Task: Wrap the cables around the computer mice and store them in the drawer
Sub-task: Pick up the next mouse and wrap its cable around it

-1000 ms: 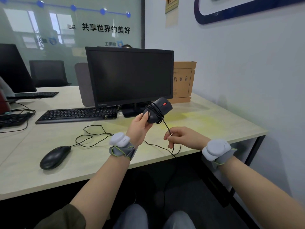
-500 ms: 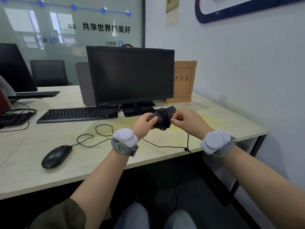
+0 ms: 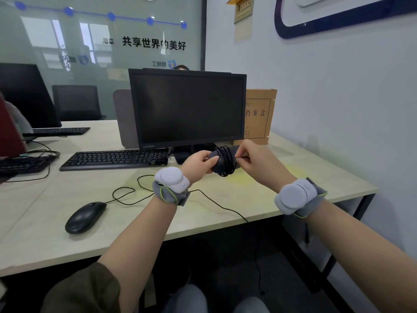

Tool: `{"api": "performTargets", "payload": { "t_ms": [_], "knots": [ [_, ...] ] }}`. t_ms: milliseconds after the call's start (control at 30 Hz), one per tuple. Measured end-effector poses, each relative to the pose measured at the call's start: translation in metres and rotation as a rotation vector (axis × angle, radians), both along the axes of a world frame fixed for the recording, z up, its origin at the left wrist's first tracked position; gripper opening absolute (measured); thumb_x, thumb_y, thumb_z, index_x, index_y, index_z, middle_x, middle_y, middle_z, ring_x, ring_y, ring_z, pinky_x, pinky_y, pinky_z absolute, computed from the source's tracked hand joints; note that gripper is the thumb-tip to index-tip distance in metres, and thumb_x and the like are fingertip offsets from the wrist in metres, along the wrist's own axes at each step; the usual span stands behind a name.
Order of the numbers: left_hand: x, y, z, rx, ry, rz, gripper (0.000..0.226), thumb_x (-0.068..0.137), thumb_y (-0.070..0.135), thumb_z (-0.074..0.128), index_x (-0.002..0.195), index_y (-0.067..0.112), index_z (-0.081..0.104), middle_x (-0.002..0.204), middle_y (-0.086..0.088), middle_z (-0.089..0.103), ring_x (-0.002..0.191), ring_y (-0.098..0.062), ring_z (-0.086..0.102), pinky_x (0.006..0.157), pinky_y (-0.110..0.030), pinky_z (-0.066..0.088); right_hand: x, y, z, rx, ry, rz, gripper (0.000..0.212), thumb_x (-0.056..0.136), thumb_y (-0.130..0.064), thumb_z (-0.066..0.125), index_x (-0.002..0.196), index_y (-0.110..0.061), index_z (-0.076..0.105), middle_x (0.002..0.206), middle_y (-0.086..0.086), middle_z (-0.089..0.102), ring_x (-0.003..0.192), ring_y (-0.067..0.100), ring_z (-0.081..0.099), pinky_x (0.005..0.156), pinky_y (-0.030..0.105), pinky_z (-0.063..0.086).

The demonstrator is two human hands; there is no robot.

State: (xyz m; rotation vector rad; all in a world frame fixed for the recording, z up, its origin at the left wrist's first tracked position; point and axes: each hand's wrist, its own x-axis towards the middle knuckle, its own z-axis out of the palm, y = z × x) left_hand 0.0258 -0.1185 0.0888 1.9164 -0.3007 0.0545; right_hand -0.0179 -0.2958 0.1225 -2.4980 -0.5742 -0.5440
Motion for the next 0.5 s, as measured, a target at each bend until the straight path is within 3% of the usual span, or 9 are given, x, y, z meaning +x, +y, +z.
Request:
{"api": "performTargets", "payload": {
  "t_ms": [167, 267, 367, 500],
  "knots": [
    [-0.011, 0.003, -0.005, -0.148, 0.164, -0.283, 0.032, 0.097, 0.009, 0.042, 0.125, -0.004, 0.048, 0.100, -0.007, 0.061, 0.091, -0.015, 0.060, 0.088, -0.024, 0.053, 0.002, 0.001, 0.017, -0.043, 0.088, 0.082, 0.018, 0.083, -0.023, 0.066, 0.076, -0.030, 0.051, 0.076, -0.012, 0.057, 0.066, 0.001, 0.052, 0.053, 0.012, 0.039],
    [-0.018, 0.009, -0.007, -0.218, 0.304, -0.453, 0.033, 0.098, 0.009, 0.037, 0.128, -0.001, 0.044, 0.111, -0.013, 0.056, 0.101, -0.020, 0.056, 0.095, -0.028, 0.048, 0.002, -0.006, 0.023, 0.046, 0.242, 0.185, 0.015, 0.077, -0.024, 0.073, 0.077, -0.028, 0.059, 0.072, -0.009, 0.060, 0.057, -0.006, 0.051, 0.054, 0.005, 0.040],
    [-0.026, 0.011, -0.007, -0.229, 0.400, -0.573, 0.027, 0.098, 0.011, 0.034, 0.121, 0.007, 0.048, 0.106, -0.008, 0.058, 0.094, -0.012, 0.060, 0.090, -0.023, 0.050, 0.003, -0.013, 0.025, 0.108, 0.393, 0.281, 0.015, 0.075, -0.020, 0.075, 0.073, -0.023, 0.060, 0.071, -0.008, 0.064, 0.062, 0.001, 0.057, 0.060, 0.011, 0.046],
    [-0.029, 0.010, -0.012, -0.323, 0.474, -0.651, 0.036, 0.097, 0.011, 0.034, 0.131, 0.005, 0.042, 0.095, 0.003, 0.069, 0.085, -0.007, 0.066, 0.085, -0.023, 0.051, 0.005, -0.019, 0.029, 0.156, 0.496, 0.368, 0.020, 0.076, -0.012, 0.072, 0.066, -0.019, 0.056, 0.069, -0.007, 0.061, 0.063, 0.010, 0.053, 0.063, 0.020, 0.044]
  ]
}}
